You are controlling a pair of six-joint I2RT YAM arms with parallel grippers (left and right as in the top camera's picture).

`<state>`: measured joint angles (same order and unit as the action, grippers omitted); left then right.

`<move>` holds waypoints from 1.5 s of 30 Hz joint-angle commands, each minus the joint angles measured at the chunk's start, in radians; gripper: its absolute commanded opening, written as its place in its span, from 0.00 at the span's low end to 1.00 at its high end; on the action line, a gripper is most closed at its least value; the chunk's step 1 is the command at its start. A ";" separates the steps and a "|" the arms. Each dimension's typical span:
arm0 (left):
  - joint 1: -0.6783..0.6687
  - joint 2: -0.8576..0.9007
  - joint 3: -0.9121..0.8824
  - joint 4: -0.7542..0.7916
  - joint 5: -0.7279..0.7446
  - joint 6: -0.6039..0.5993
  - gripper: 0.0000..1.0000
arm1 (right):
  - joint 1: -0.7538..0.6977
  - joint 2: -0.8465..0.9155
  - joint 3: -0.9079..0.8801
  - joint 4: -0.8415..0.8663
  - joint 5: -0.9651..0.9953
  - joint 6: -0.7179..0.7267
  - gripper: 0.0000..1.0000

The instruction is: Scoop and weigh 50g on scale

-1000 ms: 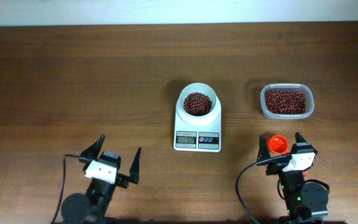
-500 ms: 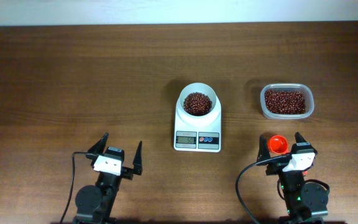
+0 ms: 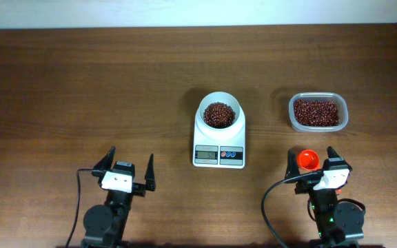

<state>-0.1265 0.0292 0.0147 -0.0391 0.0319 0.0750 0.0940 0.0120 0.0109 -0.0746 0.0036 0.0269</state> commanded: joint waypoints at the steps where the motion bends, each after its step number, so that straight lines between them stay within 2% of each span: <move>1: 0.003 0.003 -0.006 0.004 -0.014 0.009 0.99 | -0.005 -0.008 -0.005 -0.008 0.015 0.003 0.99; 6: 0.005 -0.024 -0.006 -0.040 -0.013 0.008 0.99 | -0.005 -0.008 -0.005 -0.008 0.015 0.003 0.99; 45: 0.005 -0.024 -0.006 -0.041 -0.014 0.008 0.99 | 0.010 -0.008 -0.005 -0.008 0.015 0.003 0.99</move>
<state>-0.1265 0.0166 0.0143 -0.0780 0.0254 0.0746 0.0963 0.0120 0.0109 -0.0746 0.0032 0.0269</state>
